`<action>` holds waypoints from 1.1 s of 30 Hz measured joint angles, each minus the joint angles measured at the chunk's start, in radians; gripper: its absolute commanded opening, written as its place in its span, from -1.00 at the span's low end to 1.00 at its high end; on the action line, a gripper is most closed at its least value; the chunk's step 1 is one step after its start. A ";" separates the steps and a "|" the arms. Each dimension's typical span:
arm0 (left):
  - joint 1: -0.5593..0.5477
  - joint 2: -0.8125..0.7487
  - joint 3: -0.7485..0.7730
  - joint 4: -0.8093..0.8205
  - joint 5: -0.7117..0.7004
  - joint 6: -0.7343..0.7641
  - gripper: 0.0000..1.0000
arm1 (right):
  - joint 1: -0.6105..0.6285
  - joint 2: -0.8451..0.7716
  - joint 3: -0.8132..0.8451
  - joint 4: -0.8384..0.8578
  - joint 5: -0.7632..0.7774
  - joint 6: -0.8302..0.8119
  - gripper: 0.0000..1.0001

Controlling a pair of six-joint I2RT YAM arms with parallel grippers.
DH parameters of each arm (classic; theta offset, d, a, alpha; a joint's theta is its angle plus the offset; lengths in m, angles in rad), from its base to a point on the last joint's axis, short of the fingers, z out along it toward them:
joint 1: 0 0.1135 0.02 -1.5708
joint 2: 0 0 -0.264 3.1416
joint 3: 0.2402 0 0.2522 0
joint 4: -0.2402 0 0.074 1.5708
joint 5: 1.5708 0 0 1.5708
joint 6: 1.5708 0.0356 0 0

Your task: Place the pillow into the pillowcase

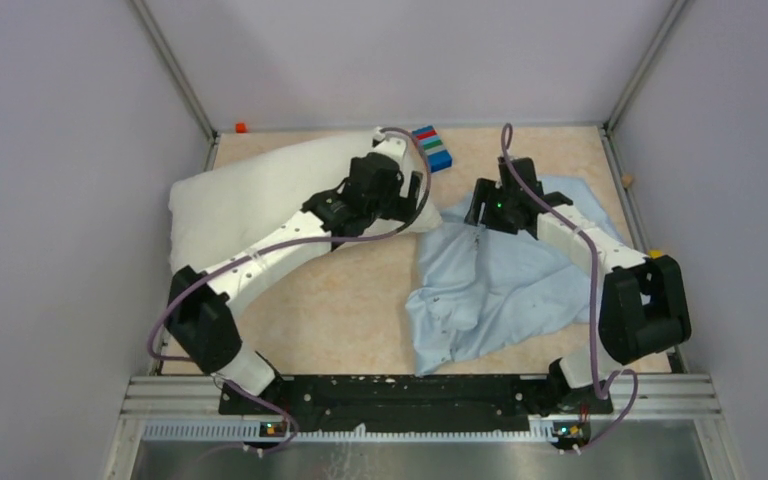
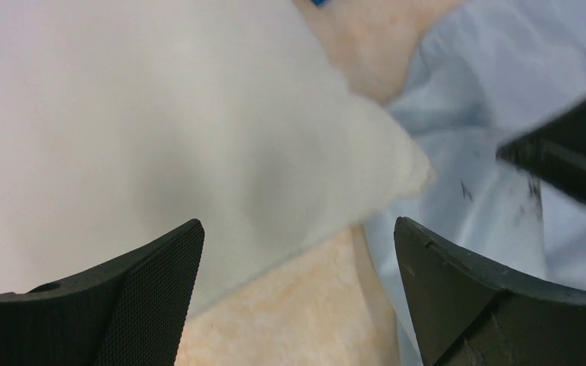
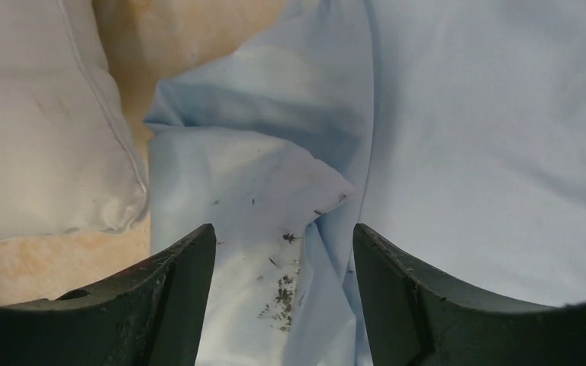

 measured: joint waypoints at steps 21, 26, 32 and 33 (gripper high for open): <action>0.100 0.649 0.598 0.001 -0.398 0.235 -1.00 | 0.055 0.012 -0.128 0.103 -0.030 0.101 -1.00; 0.139 0.509 0.563 -0.057 -0.298 0.200 -1.00 | 0.071 0.012 -0.098 0.098 -0.069 0.114 -1.00; 0.187 0.177 0.466 -0.094 -0.261 0.161 -1.00 | 0.122 0.056 0.055 0.128 -0.135 0.176 -1.00; 0.196 0.097 0.435 -0.090 -0.262 0.156 -1.00 | 0.134 0.085 0.099 0.148 -0.147 0.194 -1.00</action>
